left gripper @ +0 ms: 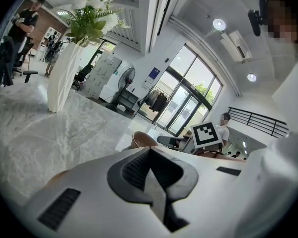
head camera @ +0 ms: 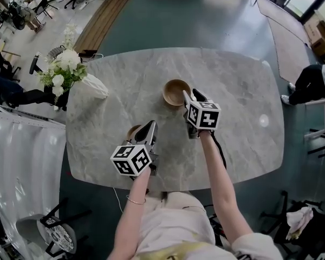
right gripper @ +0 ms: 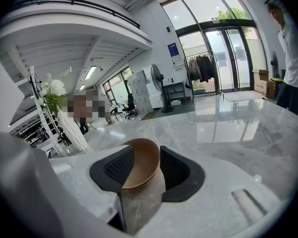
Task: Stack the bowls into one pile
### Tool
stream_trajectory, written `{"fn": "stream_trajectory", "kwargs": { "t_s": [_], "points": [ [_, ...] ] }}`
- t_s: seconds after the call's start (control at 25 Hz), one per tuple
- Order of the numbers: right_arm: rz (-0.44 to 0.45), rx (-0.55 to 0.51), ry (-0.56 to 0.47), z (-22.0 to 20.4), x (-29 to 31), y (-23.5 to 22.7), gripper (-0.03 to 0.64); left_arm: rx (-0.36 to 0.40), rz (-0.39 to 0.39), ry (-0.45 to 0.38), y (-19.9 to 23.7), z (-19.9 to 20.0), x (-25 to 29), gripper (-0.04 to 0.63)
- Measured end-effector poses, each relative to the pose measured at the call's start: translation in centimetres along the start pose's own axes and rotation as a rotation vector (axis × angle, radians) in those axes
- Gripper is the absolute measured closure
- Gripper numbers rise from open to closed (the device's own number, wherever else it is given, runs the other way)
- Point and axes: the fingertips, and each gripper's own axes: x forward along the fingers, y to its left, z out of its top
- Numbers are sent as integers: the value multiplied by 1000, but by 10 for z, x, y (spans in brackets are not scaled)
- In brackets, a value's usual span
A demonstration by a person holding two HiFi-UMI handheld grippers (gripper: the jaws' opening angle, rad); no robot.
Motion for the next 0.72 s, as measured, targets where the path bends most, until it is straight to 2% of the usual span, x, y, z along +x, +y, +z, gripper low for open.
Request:
{"fn": "stream_trajectory", "kwargs": {
  "t_s": [0.24, 0.4, 0.48, 0.72],
  "points": [
    [63, -31, -12, -4, -32, 14, 494, 43, 4, -47, 2, 10, -26, 595],
    [100, -60, -8, -15, -55, 30, 589, 59, 45, -83, 9, 13, -54, 595],
    [122, -69, -2, -23, -63, 40, 610, 67, 65, -95, 12, 11, -69, 595],
    [187, -80, 17, -45, -82, 71, 611, 45, 139, -125, 28, -3, -112, 595]
  ]
}}
